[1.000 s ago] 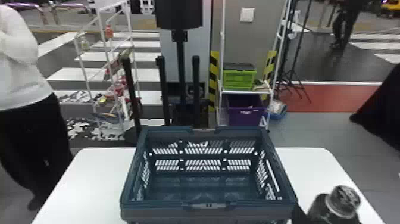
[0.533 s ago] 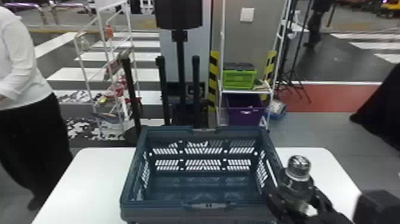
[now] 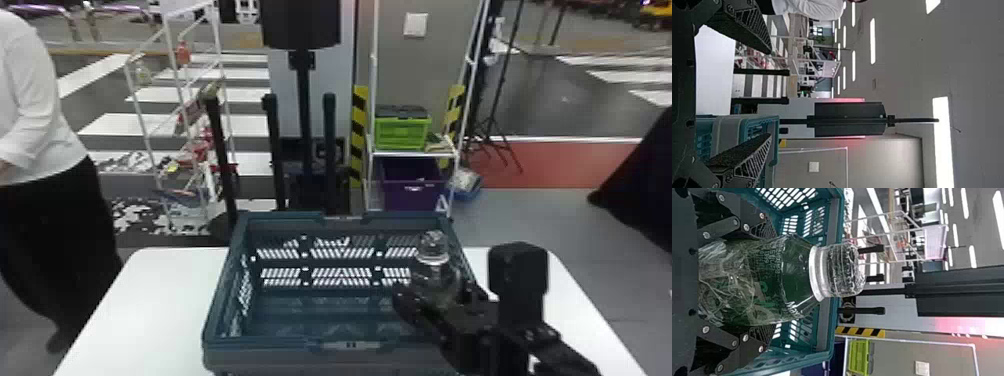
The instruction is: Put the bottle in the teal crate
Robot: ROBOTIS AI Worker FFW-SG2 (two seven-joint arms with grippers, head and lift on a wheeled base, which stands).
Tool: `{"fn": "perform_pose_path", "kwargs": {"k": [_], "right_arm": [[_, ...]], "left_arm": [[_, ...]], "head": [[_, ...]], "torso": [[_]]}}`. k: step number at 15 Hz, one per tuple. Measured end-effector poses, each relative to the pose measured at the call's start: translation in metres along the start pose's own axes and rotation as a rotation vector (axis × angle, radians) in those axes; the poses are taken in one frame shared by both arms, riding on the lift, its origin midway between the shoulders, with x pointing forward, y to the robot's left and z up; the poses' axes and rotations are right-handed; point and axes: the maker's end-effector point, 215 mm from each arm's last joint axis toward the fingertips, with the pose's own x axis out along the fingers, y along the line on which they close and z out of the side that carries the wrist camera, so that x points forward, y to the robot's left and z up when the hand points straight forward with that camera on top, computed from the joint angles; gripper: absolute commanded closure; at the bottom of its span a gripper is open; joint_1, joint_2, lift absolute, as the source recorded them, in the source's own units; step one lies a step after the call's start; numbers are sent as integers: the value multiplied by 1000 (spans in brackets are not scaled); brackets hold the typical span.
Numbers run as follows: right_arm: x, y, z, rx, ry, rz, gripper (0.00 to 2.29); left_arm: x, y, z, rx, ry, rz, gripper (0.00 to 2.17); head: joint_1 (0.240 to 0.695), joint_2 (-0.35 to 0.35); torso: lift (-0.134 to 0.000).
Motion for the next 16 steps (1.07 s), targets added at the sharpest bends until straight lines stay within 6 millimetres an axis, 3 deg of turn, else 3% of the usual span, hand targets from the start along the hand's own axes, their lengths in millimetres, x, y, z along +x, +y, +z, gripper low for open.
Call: {"fn": "perform_pose_path", "kwargs": {"k": [6,12,16], "right_arm": [[65,25,-4,-37,119,57,1899],[118,39,-44,-26,258,87,1899],[147,45,-49,-7,287,107,1899]], "left_arm": [[-7,4,5,-8,-20,8,140],[-10,5,8,-14,-33,11,140],[-10,6,8,-15,-33,15,140]], "head": [[499,0],[499,0],[499,0]], "torso": [[0],[0],[0]]}}
